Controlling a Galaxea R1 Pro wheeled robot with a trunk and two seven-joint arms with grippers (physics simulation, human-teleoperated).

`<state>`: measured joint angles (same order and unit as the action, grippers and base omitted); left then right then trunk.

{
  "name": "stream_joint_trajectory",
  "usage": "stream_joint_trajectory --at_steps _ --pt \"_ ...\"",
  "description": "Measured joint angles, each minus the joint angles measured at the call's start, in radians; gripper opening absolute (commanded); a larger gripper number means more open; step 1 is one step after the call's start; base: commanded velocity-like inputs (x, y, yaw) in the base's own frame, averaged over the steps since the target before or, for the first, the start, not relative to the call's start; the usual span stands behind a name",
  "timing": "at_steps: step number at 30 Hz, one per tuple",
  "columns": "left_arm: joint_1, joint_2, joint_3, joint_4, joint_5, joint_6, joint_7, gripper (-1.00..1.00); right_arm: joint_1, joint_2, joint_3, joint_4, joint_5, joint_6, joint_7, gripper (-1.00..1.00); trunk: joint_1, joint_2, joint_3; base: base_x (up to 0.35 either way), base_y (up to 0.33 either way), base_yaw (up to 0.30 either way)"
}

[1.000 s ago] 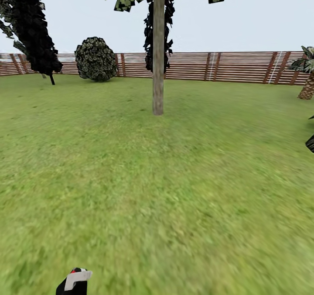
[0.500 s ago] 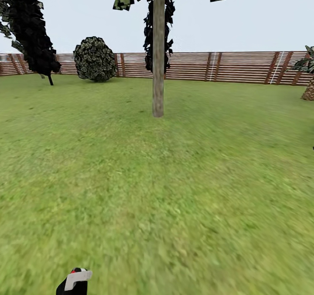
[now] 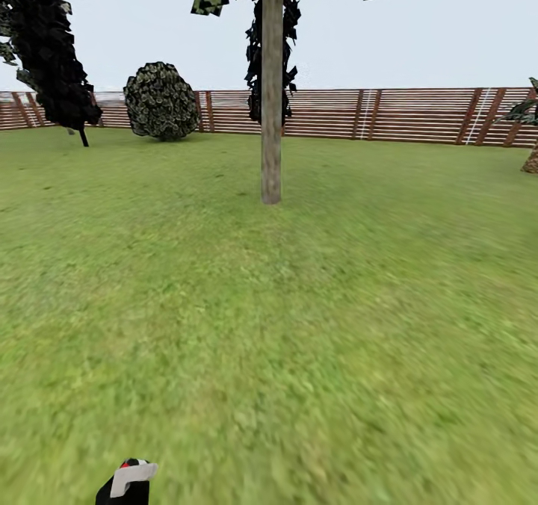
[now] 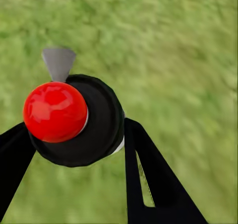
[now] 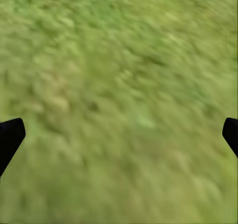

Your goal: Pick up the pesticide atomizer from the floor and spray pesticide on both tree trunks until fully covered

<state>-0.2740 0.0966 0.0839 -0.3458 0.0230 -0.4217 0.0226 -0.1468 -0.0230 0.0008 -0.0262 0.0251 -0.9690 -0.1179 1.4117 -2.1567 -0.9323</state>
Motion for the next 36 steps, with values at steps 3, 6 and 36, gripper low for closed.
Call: stream_joint_trajectory --at_steps 3,6,36 --pt "0.0 0.0 0.0 0.0 0.001 0.0 0.0 -1.0 0.0 0.0 0.0 0.0 0.0 0.0 0.0 1.0 0.0 0.0 0.0 0.339 0.0 0.0" --pt "0.0 0.0 0.0 0.0 0.001 0.0 0.0 -1.0 0.0 0.0 0.0 0.0 0.0 0.0 0.0 1.0 0.0 0.0 0.0 0.339 0.0 0.0" --pt "0.0 -0.001 -0.001 0.0 0.002 0.0 0.0 -1.0 0.0 0.0 0.0 0.0 -0.001 0.0 0.0 1.0 0.0 0.0 0.0 0.339 0.0 0.0"
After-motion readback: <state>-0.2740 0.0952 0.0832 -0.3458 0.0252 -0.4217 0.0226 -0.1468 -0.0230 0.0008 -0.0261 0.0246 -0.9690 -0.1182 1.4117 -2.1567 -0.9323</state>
